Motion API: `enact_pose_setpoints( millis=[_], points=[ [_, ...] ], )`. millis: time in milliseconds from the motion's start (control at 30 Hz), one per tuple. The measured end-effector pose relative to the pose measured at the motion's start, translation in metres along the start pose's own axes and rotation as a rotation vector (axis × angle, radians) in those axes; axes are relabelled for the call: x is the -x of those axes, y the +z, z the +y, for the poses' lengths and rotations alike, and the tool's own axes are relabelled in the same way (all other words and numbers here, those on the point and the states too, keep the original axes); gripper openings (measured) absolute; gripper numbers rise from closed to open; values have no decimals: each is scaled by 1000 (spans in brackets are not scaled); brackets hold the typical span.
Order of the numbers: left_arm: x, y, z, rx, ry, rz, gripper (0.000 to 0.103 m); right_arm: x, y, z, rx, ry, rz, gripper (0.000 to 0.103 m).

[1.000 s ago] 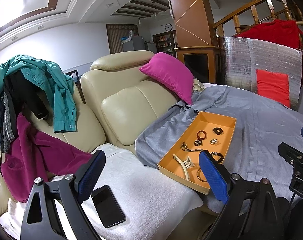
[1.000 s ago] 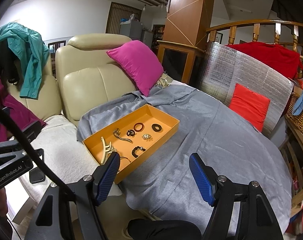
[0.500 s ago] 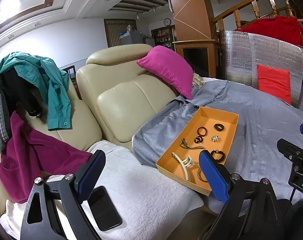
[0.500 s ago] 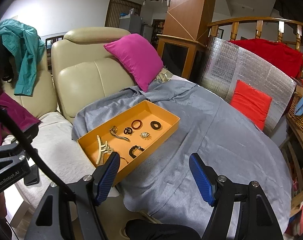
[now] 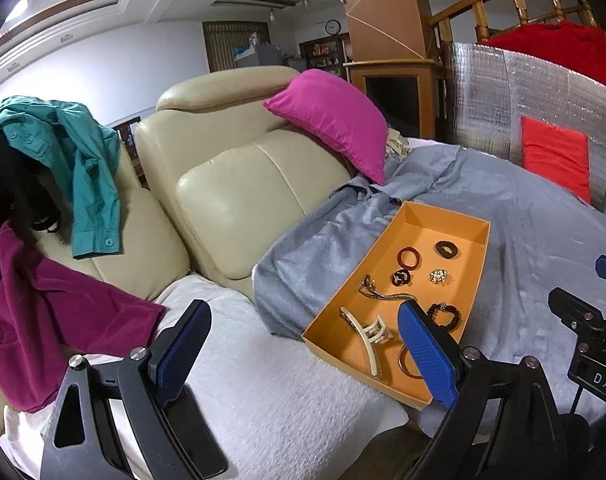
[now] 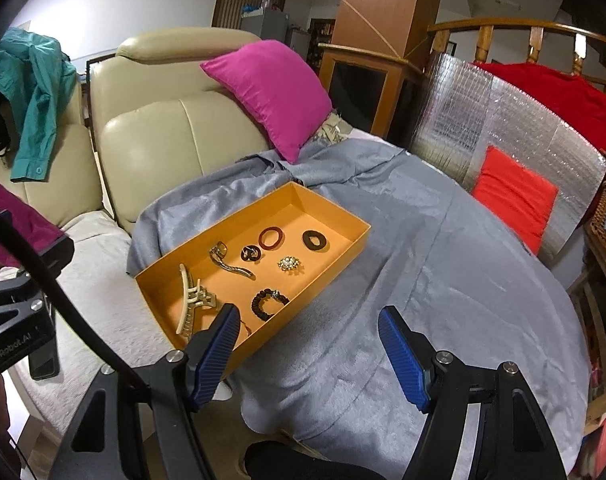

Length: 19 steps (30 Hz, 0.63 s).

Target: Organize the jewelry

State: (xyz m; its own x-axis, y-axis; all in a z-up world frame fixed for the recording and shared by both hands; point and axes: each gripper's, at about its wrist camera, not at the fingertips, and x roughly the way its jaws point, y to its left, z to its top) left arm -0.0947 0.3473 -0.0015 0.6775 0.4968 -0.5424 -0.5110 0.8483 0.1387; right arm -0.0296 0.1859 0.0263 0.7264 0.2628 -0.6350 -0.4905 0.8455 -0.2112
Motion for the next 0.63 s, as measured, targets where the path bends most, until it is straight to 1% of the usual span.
enact_pose_setpoints(
  millis=[167, 300, 433, 533, 633],
  points=[
    [-24, 4, -7, 4, 2, 40, 94, -25, 7, -1, 5, 12, 29, 75],
    [-35, 5, -10, 12, 7, 61, 94, -41, 13, -3, 7, 23, 44, 75],
    [-37, 6, -14, 23, 13, 66, 94, -50, 17, -6, 4, 35, 47, 75],
    [-40, 6, -19, 37, 4, 68, 94, -56, 21, -11, -1, 44, 46, 75],
    [-45, 7, -27, 31, 17, 82, 94, -61, 24, -16, -13, 52, 43, 75]
  ],
)
